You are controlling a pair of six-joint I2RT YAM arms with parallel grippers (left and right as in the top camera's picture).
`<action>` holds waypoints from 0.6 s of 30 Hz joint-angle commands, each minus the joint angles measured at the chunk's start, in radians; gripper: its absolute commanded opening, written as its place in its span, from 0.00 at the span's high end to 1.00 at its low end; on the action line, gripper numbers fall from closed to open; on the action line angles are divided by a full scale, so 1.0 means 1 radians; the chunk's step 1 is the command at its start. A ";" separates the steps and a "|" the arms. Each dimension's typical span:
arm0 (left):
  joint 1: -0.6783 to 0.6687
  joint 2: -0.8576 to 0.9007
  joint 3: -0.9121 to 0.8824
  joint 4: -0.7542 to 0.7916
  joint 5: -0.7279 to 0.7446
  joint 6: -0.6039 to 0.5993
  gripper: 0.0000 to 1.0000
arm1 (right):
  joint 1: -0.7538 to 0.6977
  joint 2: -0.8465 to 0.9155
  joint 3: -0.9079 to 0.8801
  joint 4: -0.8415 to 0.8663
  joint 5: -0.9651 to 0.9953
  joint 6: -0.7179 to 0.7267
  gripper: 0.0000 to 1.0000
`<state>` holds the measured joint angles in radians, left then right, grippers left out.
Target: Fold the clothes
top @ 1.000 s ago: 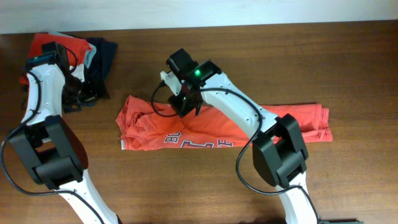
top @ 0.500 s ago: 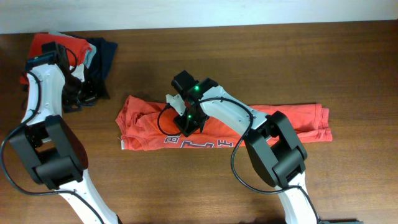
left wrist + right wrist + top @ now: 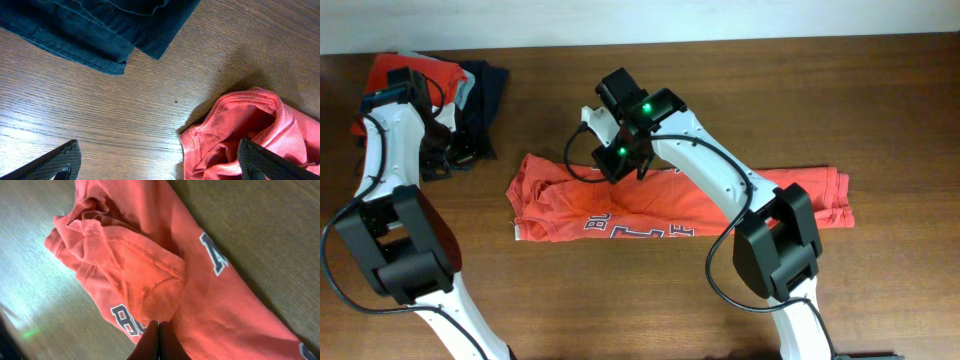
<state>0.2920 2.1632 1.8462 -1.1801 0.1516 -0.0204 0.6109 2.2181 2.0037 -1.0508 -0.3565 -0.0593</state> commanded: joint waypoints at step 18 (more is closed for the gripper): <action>0.001 -0.039 0.017 0.002 -0.003 -0.010 0.00 | 0.094 0.085 -0.247 0.091 0.008 0.002 0.96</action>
<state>0.2920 2.1632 1.8462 -1.1801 0.1520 -0.0204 0.7033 2.3009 1.7714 -0.9642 -0.3664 -0.0597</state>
